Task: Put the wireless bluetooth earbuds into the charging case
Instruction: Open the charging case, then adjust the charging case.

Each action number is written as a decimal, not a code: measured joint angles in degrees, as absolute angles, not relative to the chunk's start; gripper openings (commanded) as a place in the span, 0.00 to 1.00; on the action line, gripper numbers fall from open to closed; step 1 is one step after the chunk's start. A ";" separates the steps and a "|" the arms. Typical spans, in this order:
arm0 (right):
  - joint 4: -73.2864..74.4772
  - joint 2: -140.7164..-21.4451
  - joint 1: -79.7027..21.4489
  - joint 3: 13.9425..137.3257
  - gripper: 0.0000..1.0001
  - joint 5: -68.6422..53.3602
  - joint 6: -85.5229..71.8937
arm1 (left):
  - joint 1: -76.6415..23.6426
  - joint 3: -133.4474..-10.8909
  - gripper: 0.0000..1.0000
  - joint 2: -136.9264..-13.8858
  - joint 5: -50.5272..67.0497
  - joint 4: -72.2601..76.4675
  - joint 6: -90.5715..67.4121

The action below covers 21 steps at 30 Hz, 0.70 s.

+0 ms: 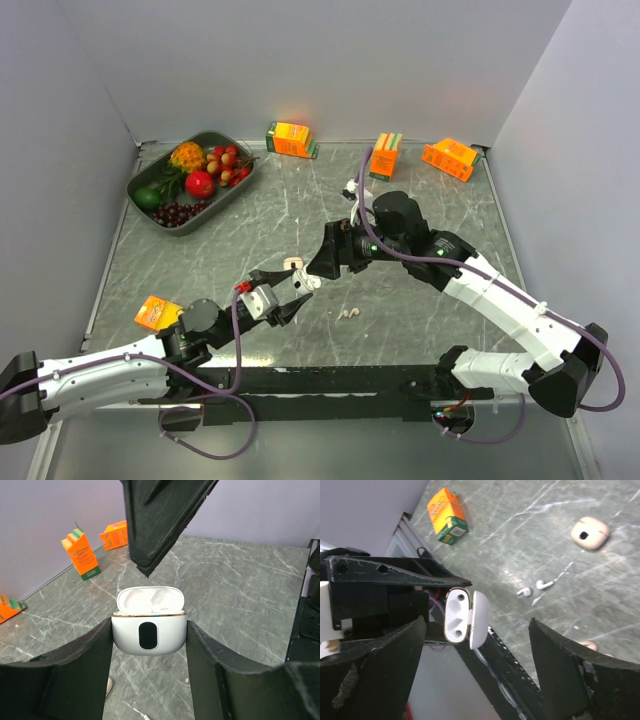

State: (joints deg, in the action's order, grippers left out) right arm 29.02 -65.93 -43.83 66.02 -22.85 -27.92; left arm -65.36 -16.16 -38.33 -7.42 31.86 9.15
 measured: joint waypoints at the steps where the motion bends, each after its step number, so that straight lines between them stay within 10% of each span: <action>1: 28.40 -66.11 -43.83 65.73 0.83 -23.51 -28.51 | -65.36 -16.16 0.01 -38.44 -7.42 31.99 9.15; 11: 26.48 -67.81 -43.83 65.12 0.56 -25.06 -30.89 | -65.36 -16.16 0.01 -38.50 -7.42 32.27 9.15; 21: 26.06 -70.24 -43.83 65.06 0.53 -26.46 -31.11 | -65.36 -16.16 0.01 -38.46 -7.42 32.32 9.17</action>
